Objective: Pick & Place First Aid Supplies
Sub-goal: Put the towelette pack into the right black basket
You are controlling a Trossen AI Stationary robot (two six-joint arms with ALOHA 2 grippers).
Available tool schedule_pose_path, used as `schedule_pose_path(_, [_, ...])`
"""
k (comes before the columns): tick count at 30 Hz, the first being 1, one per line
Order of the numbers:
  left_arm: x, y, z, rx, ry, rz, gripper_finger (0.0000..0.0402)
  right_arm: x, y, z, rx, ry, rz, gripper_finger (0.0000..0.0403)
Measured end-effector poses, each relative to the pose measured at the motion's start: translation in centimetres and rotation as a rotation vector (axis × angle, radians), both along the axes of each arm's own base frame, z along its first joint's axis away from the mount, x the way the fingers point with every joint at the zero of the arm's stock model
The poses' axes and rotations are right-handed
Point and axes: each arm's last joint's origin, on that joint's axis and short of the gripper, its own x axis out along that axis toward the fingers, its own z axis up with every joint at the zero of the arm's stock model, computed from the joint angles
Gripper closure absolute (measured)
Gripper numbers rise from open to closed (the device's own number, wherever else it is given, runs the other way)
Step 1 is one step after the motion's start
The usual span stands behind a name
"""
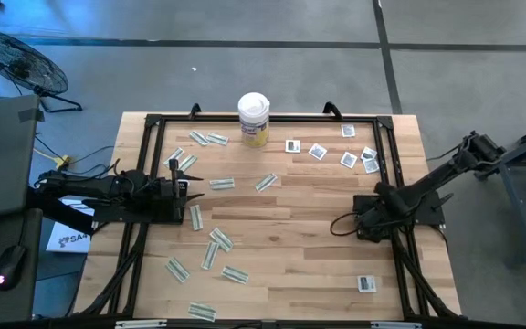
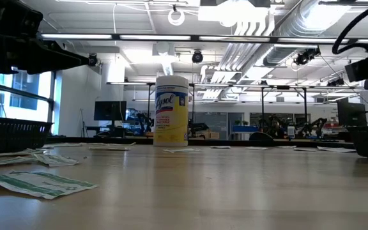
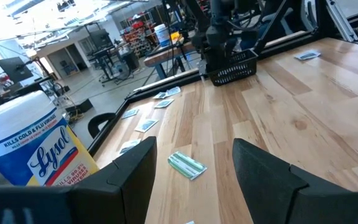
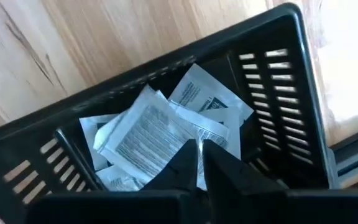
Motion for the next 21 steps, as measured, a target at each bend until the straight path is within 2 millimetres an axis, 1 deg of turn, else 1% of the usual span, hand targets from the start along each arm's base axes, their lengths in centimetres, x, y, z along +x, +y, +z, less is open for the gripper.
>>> schedule_pose_path(4, [0.0,0.0,0.0,0.0,0.0,0.0,0.0195,0.3,0.2,0.9,0.004,-0.012,-0.001,0.0351])
schedule_pose_path(8, [0.0,0.0,0.0,0.0,0.0,0.0,0.0195,0.8,0.3,3.2,-0.043,-0.042,0.003,0.034])
schedule_pose_path(12, [0.0,0.0,0.0,0.0,0.0,-0.001,0.0195,1.9,0.9,5.8,-0.027,-0.163,0.01,0.0347])
schedule_pose_path(15, [0.0,0.0,0.0,0.0,0.0,0.0,0.0195,3.2,2.2,6.9,0.029,-0.352,-0.012,0.0356])
schedule_pose_path(17, [0.0,0.0,0.0,0.0,0.0,-0.001,0.0195,3.9,3.3,7.1,0.096,-0.453,-0.015,0.036])
schedule_pose_path(19, [0.0,0.0,0.0,0.0,0.0,0.0,0.0195,4.5,4.8,6.8,0.174,-0.502,0.018,0.0363])
schedule_pose_path(21, [0.0,0.0,0.0,0.0,0.0,-0.001,0.0195,4.9,6.3,6.3,0.236,-0.499,0.053,0.0364])
